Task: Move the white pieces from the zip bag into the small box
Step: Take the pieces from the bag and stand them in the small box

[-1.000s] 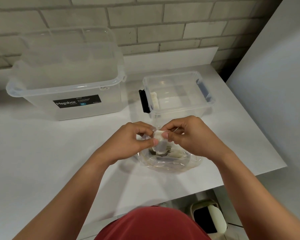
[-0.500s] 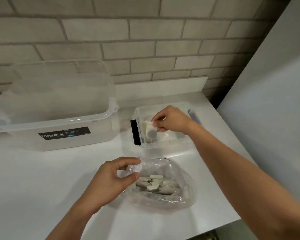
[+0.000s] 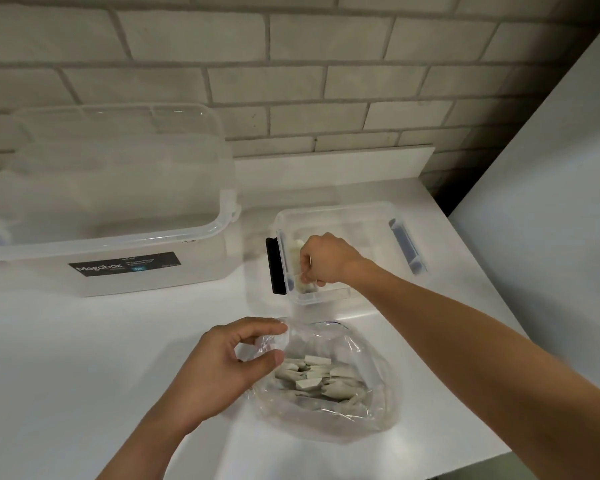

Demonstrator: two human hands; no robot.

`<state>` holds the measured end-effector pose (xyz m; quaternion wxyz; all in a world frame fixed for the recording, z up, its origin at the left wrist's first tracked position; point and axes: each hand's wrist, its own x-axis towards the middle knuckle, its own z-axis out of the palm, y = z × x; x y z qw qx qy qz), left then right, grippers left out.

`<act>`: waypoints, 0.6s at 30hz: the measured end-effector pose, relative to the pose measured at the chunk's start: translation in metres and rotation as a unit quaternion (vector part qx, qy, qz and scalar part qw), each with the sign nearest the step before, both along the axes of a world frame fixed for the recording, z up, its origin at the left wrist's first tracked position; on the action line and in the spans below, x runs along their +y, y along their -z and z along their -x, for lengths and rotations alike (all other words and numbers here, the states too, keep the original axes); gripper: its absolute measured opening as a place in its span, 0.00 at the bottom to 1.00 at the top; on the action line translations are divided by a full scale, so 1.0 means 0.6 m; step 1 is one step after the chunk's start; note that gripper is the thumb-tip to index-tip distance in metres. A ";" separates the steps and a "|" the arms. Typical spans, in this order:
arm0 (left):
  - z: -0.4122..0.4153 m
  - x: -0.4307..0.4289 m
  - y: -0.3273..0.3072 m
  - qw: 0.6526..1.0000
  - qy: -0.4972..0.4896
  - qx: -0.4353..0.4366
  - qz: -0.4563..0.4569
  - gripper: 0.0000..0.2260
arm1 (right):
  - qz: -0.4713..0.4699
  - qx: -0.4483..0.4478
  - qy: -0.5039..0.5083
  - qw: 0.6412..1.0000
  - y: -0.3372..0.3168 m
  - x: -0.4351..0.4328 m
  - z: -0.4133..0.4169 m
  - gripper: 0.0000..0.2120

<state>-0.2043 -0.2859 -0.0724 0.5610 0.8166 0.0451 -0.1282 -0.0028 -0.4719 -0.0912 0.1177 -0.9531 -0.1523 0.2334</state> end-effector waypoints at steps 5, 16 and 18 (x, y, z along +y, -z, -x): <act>-0.002 -0.006 0.002 1.000 0.003 -0.003 0.003 0.12 | -0.003 0.022 0.012 1.000 -0.008 -0.009 0.002 0.07; 0.004 -0.006 -0.011 1.000 0.025 -0.016 0.004 0.20 | -0.379 -0.039 0.150 0.912 -0.218 -0.096 0.147 0.04; 0.010 -0.006 -0.009 0.999 0.031 -0.030 -0.010 0.23 | -0.400 0.033 0.112 0.909 -0.220 -0.100 0.219 0.04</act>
